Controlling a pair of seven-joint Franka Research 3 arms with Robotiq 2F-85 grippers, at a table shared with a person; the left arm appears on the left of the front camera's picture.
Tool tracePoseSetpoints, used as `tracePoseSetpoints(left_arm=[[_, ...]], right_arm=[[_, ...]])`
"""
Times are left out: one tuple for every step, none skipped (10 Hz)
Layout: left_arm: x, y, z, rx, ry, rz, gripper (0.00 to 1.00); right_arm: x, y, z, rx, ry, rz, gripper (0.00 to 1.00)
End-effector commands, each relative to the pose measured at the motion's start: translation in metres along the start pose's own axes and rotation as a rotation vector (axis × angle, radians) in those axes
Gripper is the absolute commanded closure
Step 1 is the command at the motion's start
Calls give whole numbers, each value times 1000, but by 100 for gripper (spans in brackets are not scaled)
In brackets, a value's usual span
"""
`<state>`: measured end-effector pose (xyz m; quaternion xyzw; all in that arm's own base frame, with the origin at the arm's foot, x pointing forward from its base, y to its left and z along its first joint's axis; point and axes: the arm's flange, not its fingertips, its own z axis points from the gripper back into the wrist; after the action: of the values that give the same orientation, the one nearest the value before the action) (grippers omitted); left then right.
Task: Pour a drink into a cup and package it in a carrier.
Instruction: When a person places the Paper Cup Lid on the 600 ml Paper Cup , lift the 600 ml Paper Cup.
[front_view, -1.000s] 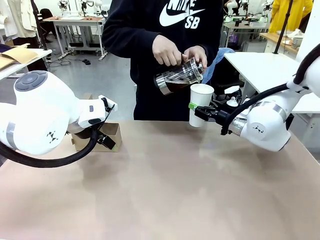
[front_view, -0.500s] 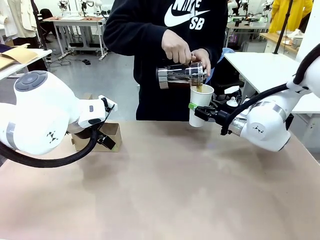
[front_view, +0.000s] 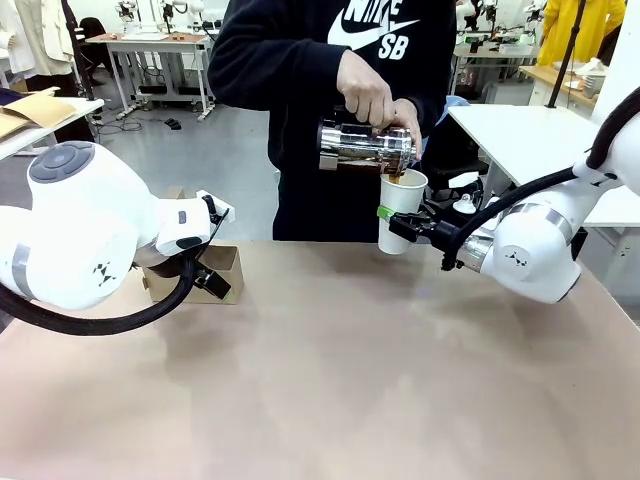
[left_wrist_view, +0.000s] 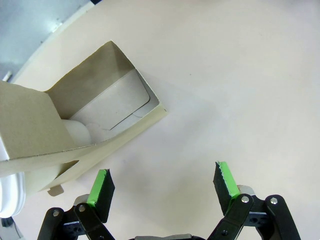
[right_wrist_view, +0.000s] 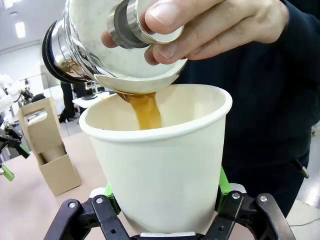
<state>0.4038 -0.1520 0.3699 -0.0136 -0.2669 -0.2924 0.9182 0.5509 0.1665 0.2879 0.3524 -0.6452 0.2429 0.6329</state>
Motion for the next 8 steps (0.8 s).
tracePoseSetpoints(left_arm=[[0, 0, 0, 0, -1, 0, 0], [0, 0, 0, 0, -1, 0, 0], [0, 0, 0, 0, -1, 0, 0], [0, 0, 0, 0, -1, 0, 0], [0, 0, 0, 0, -1, 0, 0], [0, 0, 0, 0, -1, 0, 0], [0, 0, 0, 0, -1, 0, 0], [0, 0, 0, 0, -1, 0, 0]], right_arm=[[4, 2, -1, 7, 10, 8, 19], [4, 2, -1, 7, 10, 8, 19], [4, 2, -1, 7, 10, 8, 19], [4, 2, -1, 7, 10, 8, 19], [4, 2, -1, 7, 10, 8, 19], [4, 2, -1, 7, 10, 8, 19], [4, 2, -1, 7, 10, 8, 19], [4, 2, -1, 7, 10, 8, 19]])
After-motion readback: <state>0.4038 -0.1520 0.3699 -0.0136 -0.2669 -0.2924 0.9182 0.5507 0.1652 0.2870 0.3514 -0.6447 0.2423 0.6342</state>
